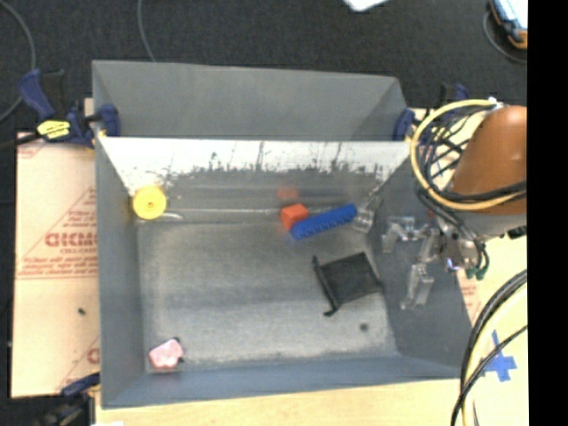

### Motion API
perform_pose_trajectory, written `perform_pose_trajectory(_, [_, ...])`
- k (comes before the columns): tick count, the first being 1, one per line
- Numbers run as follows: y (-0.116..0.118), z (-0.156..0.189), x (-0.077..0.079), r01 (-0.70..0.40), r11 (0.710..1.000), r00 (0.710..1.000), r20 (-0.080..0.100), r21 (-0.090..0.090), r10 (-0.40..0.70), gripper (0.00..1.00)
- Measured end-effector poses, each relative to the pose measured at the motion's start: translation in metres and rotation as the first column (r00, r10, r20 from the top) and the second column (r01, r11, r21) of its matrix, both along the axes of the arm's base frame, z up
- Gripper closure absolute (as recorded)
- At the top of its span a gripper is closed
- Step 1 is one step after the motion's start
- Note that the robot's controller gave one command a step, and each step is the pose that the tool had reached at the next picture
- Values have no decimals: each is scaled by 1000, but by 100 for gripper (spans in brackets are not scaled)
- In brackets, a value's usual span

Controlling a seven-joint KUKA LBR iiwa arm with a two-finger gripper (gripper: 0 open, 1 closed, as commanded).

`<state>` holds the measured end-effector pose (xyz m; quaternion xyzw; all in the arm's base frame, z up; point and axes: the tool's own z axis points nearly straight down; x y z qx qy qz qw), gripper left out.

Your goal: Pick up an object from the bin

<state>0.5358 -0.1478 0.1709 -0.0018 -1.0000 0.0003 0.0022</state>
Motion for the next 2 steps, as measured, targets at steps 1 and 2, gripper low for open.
perform_pose_trajectory(1, [0, 3, 1, -2, 1000, 1000, 5, -1, 2, 0])
perform_pose_trajectory(2, [6, -71, -14, 60, 998, 998, -3, 1, -60, 0])
